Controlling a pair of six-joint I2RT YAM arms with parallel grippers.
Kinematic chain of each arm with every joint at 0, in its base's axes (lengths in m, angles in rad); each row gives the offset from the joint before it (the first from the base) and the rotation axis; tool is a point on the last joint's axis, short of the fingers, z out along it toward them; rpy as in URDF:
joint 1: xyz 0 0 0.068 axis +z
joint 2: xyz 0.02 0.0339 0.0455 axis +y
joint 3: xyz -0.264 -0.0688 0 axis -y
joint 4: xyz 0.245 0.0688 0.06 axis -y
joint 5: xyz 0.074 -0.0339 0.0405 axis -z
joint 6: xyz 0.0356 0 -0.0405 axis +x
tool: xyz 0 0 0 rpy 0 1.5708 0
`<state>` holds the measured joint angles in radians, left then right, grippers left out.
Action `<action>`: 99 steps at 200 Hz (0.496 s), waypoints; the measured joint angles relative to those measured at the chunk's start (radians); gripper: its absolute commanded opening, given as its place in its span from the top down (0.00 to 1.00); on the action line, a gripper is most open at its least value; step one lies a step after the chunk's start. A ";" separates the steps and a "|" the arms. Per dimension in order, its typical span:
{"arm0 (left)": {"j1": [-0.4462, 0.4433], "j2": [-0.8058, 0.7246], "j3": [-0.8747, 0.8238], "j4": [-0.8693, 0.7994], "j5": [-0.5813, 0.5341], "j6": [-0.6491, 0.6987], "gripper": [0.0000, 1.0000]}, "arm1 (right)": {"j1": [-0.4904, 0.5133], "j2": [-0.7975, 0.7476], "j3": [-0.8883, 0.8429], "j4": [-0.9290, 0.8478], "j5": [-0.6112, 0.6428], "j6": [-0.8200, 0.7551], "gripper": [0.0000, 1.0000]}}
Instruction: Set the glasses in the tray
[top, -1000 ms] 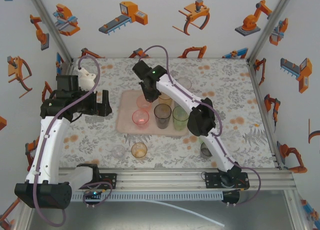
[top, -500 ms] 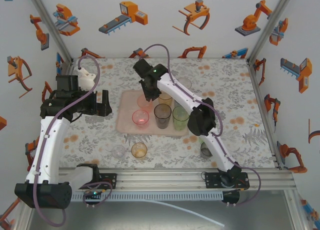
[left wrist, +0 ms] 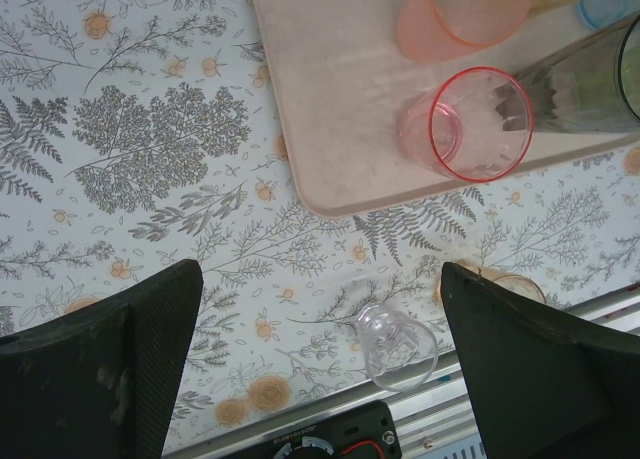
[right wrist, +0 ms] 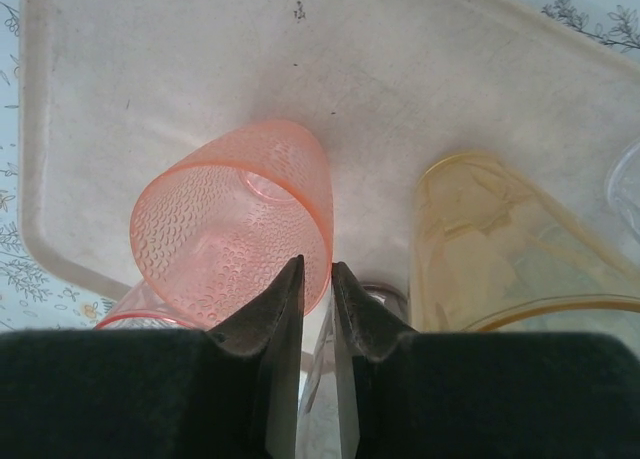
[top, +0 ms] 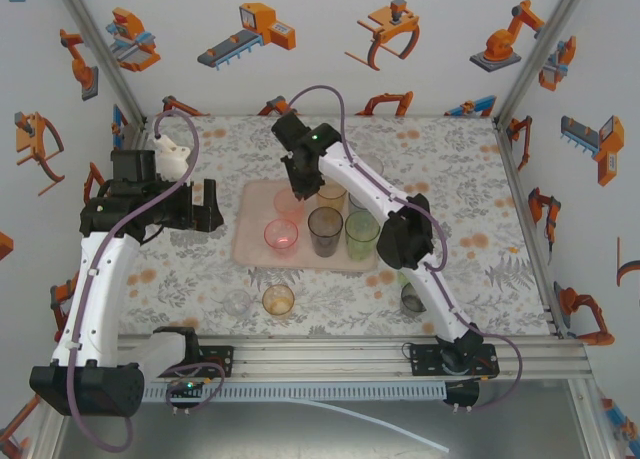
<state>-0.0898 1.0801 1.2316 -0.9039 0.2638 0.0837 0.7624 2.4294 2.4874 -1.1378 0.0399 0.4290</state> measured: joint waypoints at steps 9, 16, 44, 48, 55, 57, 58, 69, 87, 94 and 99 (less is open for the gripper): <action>0.000 0.000 0.000 0.000 0.002 -0.002 0.05 | 0.000 0.003 0.000 0.000 -0.005 0.000 0.80; 0.000 0.000 0.000 0.000 0.003 -0.002 0.05 | 0.000 0.005 0.000 -0.001 -0.009 0.000 0.79; 0.000 0.000 0.000 0.000 0.006 -0.002 0.05 | 0.000 0.007 0.000 -0.002 -0.017 0.000 0.78; 0.000 0.000 0.000 0.000 0.007 -0.002 0.05 | 0.000 0.007 0.000 -0.002 -0.017 0.000 0.77; 0.000 0.000 0.000 0.000 0.010 -0.002 0.05 | 0.000 0.007 0.000 -0.002 -0.017 0.000 0.76; 0.000 0.000 0.000 0.000 0.010 -0.002 0.05 | 0.000 0.007 0.000 -0.002 -0.017 0.000 0.76; 0.000 0.000 0.000 0.000 0.011 -0.002 0.05 | 0.000 0.007 0.000 -0.003 -0.017 0.000 0.76; 0.000 0.000 0.000 0.000 0.013 -0.002 0.05 | 0.000 0.007 0.000 -0.003 -0.016 0.000 0.74; 0.000 0.000 0.000 0.000 0.014 -0.002 0.05 | 0.000 0.007 0.002 -0.003 -0.013 0.000 0.73; 0.000 0.000 0.000 0.000 0.014 -0.002 0.05 | 0.000 0.007 0.005 -0.005 -0.012 0.000 0.73; 0.000 0.000 0.000 0.000 0.014 -0.002 0.05 | 0.000 0.007 0.011 -0.009 -0.012 0.000 0.72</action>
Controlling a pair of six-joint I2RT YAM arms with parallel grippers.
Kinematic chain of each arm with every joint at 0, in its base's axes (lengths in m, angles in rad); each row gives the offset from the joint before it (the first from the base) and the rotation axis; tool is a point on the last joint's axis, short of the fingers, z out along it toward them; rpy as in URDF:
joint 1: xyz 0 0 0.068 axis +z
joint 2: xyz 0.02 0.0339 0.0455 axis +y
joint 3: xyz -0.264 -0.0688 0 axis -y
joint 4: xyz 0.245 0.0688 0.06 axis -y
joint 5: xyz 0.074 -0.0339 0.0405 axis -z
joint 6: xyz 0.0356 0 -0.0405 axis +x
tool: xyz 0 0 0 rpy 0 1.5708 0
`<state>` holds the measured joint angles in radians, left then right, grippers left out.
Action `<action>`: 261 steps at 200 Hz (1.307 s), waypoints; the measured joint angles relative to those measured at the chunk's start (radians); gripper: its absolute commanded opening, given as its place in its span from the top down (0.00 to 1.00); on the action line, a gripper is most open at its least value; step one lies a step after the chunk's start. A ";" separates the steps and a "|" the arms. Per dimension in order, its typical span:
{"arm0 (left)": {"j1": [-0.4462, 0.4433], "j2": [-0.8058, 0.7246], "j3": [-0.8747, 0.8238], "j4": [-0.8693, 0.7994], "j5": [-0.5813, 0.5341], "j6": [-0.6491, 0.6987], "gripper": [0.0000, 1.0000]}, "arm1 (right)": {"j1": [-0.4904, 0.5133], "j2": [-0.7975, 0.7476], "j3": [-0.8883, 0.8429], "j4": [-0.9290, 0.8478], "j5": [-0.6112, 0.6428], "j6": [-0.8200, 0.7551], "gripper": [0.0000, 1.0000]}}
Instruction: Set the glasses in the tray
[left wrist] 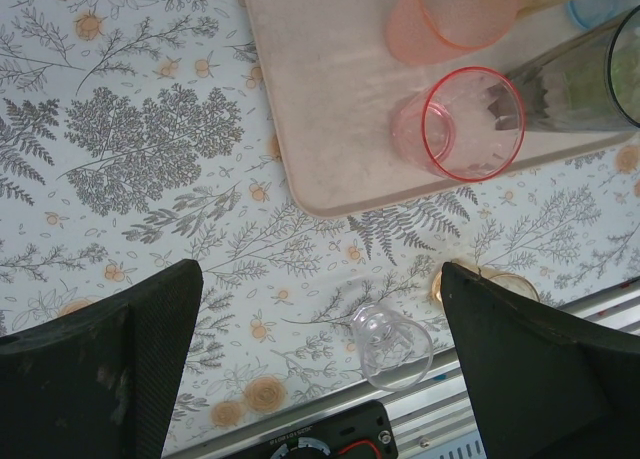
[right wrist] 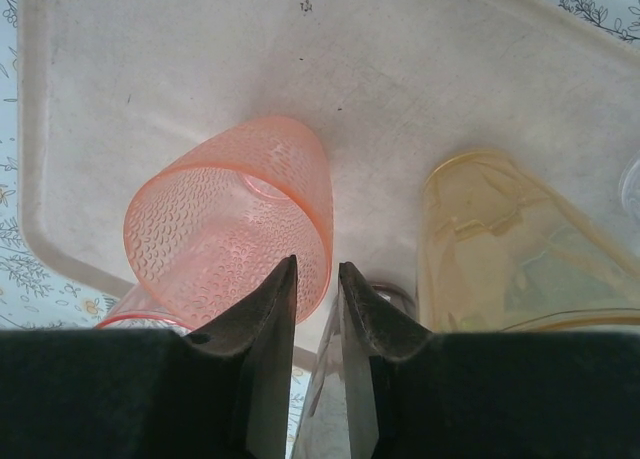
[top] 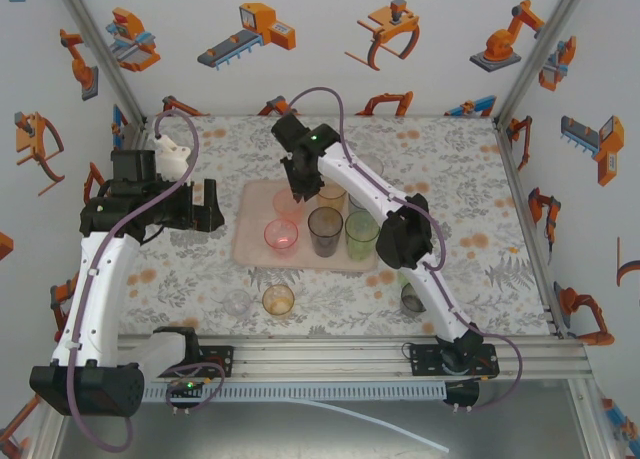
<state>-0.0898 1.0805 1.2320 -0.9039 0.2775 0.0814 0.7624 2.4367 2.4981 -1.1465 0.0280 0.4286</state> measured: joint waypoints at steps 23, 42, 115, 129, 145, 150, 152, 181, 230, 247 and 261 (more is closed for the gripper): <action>0.000 0.003 0.002 0.000 0.000 0.000 0.05 | -0.002 0.000 0.038 -0.004 -0.002 0.000 0.72; 0.000 0.003 0.005 0.000 -0.001 0.000 0.05 | -0.005 -0.002 0.076 -0.003 -0.002 0.000 0.72; 0.000 -0.024 0.010 -0.002 -0.012 0.008 0.04 | -0.006 -0.399 -0.131 -0.012 0.082 -0.006 0.71; 0.000 -0.035 0.010 -0.002 -0.011 0.011 0.04 | -0.006 -0.598 -0.270 -0.015 0.124 0.009 0.71; 0.000 -0.040 0.014 -0.006 -0.007 0.016 0.04 | -0.009 -0.823 -0.431 -0.021 0.178 0.044 0.71; 0.000 -0.040 0.016 -0.009 -0.006 0.018 0.04 | -0.011 -0.887 -0.480 -0.023 0.193 0.056 0.70; 0.000 -0.040 0.017 -0.010 -0.006 0.019 0.04 | -0.012 -0.912 -0.499 -0.027 0.200 0.063 0.70; 0.000 -0.039 0.024 -0.017 0.006 0.035 0.04 | -0.064 -1.228 -0.858 -0.050 0.274 0.183 0.70; 0.000 -0.030 0.025 -0.042 0.034 0.043 0.04 | -0.178 -1.411 -1.358 -0.066 0.272 0.357 0.69; 0.000 -0.026 0.025 -0.047 0.039 0.043 0.04 | -0.227 -1.443 -1.445 -0.043 0.251 0.382 0.68; 0.000 -0.025 0.025 -0.048 0.045 0.043 0.04 | -0.264 -1.453 -1.495 -0.009 0.224 0.388 0.68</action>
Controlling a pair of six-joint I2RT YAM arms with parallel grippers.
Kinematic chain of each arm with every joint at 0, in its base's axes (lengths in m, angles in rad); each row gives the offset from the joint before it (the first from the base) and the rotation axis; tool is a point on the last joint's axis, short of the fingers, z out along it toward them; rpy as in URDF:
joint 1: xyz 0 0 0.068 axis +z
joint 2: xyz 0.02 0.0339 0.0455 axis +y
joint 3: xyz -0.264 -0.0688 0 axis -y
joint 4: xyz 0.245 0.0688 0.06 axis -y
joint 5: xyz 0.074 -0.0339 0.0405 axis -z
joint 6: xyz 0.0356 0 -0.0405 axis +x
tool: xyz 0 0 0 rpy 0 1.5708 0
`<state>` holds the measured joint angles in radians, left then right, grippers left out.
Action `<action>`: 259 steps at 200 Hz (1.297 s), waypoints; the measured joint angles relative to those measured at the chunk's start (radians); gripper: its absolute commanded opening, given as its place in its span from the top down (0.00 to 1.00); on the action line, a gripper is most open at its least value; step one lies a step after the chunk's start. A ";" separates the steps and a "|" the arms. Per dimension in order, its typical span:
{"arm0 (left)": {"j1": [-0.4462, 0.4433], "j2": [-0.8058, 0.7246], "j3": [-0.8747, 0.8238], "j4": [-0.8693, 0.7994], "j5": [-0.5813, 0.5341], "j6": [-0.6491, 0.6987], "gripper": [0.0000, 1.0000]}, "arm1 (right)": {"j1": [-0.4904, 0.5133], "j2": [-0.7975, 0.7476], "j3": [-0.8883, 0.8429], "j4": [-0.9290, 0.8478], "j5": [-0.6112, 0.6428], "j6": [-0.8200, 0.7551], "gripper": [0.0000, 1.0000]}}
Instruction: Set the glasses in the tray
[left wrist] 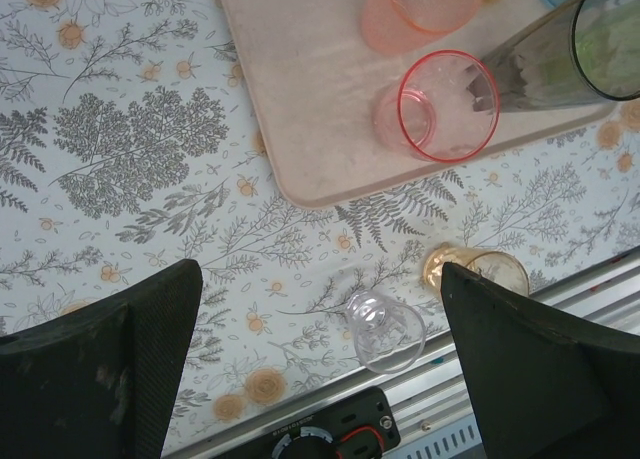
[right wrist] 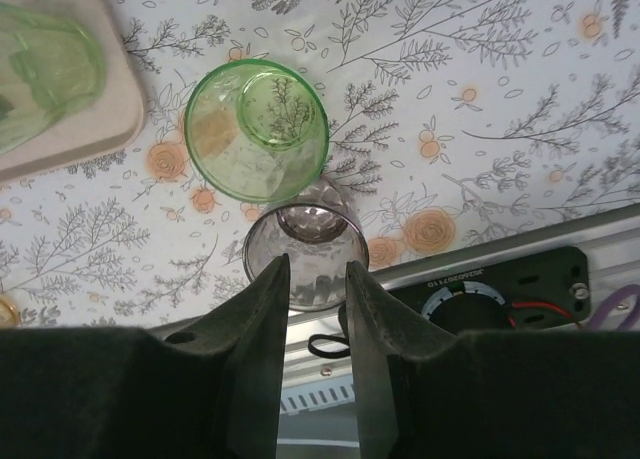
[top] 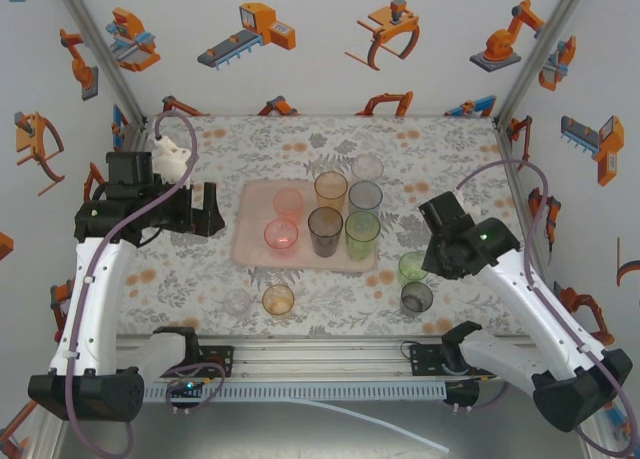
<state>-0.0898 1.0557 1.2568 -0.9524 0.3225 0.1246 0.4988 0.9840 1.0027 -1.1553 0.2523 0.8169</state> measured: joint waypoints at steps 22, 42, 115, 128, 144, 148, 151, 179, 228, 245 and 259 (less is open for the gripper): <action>0.000 0.002 0.000 -0.002 0.005 0.000 0.04 | -0.026 0.020 -0.048 0.042 -0.026 0.003 0.68; 0.000 0.003 0.000 -0.003 0.008 0.000 0.04 | -0.036 0.045 -0.054 0.068 -0.031 -0.002 0.68; 0.000 0.004 0.000 -0.006 0.008 0.000 0.04 | -0.144 0.112 -0.085 0.171 -0.081 -0.063 0.68; 0.000 0.004 0.000 -0.006 0.008 0.000 0.04 | -0.151 0.133 -0.088 0.185 -0.089 -0.077 0.68; 0.000 0.004 0.000 -0.006 0.008 0.000 0.04 | -0.156 0.161 -0.094 0.206 -0.096 -0.089 0.68; 0.000 0.004 0.000 -0.006 0.008 0.000 0.04 | -0.156 0.167 -0.096 0.208 -0.097 -0.092 0.68; 0.000 0.004 0.000 -0.006 0.008 0.000 0.04 | -0.156 0.172 -0.098 0.212 -0.097 -0.093 0.68; 0.000 0.004 0.000 -0.006 0.007 0.000 0.04 | -0.164 0.203 -0.119 0.236 -0.100 -0.109 0.69; 0.000 0.004 -0.002 -0.006 0.007 0.000 0.04 | -0.185 0.212 -0.158 0.269 -0.107 -0.116 0.70; 0.000 0.004 -0.003 -0.006 0.007 0.000 0.04 | -0.191 0.224 -0.172 0.286 -0.109 -0.120 0.71; 0.000 0.004 -0.003 -0.006 0.007 0.000 0.04 | -0.194 0.236 -0.182 0.301 -0.111 -0.124 0.72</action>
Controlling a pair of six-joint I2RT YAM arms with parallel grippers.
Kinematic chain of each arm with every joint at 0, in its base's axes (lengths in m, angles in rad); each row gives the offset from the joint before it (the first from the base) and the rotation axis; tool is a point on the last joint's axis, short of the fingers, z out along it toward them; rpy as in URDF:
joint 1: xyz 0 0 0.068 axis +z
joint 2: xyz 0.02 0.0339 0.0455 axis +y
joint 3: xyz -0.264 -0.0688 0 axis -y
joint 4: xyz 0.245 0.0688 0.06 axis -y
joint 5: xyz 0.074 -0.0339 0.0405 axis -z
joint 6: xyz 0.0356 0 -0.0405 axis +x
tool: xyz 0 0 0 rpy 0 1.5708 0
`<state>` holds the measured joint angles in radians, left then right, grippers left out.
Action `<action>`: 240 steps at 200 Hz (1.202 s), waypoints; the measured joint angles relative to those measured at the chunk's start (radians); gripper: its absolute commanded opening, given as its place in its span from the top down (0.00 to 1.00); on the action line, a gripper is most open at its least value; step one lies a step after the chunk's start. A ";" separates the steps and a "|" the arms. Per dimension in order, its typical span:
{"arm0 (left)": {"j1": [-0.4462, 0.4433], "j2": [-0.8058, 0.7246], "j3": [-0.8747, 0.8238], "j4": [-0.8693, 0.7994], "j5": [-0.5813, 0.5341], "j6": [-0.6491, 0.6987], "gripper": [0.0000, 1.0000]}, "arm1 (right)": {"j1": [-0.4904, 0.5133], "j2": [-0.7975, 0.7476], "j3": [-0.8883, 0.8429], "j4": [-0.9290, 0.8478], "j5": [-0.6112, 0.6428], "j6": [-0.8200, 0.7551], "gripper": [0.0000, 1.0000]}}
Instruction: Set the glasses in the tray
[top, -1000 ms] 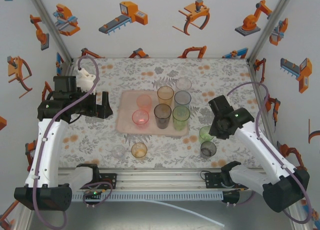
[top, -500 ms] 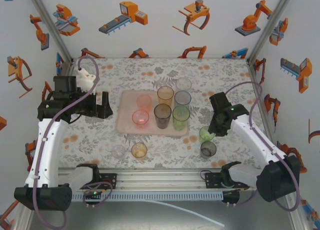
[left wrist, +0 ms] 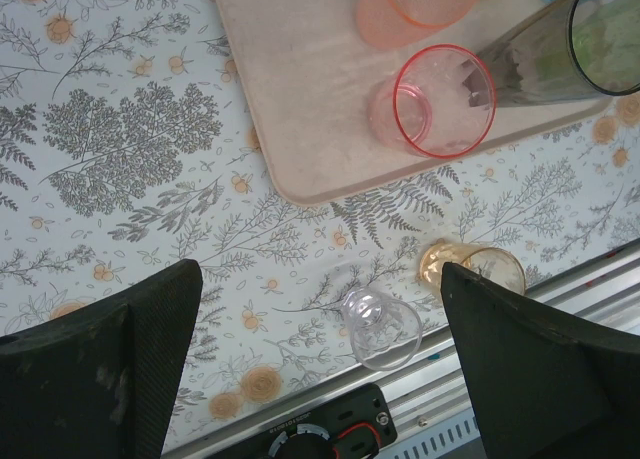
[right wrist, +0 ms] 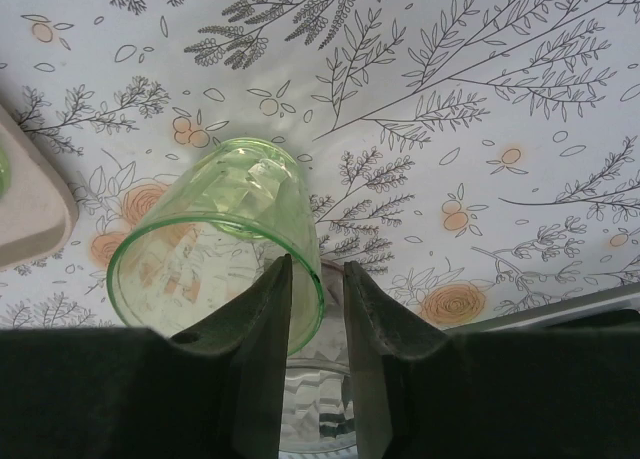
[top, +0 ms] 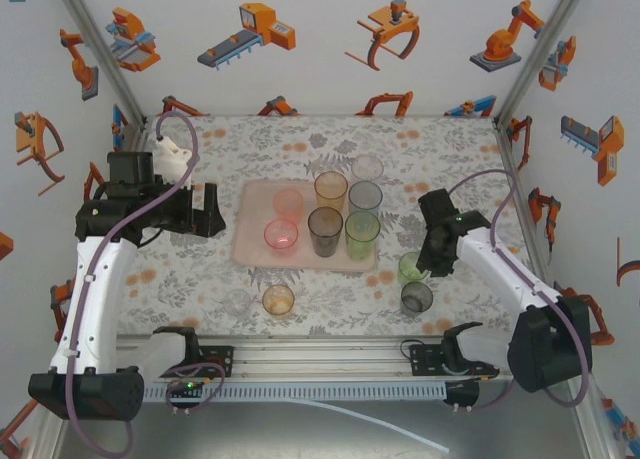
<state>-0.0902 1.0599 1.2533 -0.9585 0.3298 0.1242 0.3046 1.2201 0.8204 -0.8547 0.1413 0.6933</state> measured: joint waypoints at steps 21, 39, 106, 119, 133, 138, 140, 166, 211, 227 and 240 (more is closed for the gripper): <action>0.000 0.000 0.000 0.000 0.000 0.000 0.04 | -0.002 0.017 -0.002 0.015 -0.001 -0.010 0.75; 0.000 0.000 0.000 0.000 0.000 0.000 0.04 | -0.002 0.024 -0.002 0.026 0.000 -0.014 0.78; 0.000 0.000 -0.001 0.000 -0.004 0.000 0.04 | -0.002 0.029 -0.002 0.034 0.001 -0.040 0.93; 0.000 0.000 -0.001 0.000 -0.004 0.000 0.04 | -0.002 0.029 -0.002 0.034 0.002 -0.041 0.96; 0.000 0.000 -0.001 0.000 -0.005 0.000 0.04 | -0.002 0.029 -0.002 0.034 0.003 -0.043 0.99; 0.000 0.000 -0.001 0.000 -0.005 0.000 0.04 | -0.002 0.029 -0.002 0.033 0.003 -0.044 1.00; 0.000 0.000 -0.001 0.000 -0.005 0.000 0.04 | -0.002 0.029 -0.002 0.033 0.004 -0.044 1.00; 0.000 0.000 -0.001 0.000 -0.008 0.000 0.04 | -0.002 0.024 -0.002 0.034 0.005 -0.048 1.00; 0.000 0.000 -0.001 0.000 -0.020 0.000 0.04 | -0.004 -0.016 0.011 0.017 0.006 -0.059 1.00; 0.000 0.000 -0.001 0.000 -0.023 0.000 0.04 | -0.005 -0.032 0.032 -0.005 0.007 -0.061 1.00; 0.000 0.000 -0.001 0.000 -0.023 0.000 0.03 | -0.005 -0.045 0.053 -0.020 0.008 -0.063 1.00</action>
<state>-0.0902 1.0599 1.2522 -0.9585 0.3069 0.1246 0.2993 1.1751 0.8738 -0.8745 0.1493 0.6300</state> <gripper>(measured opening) 0.963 0.011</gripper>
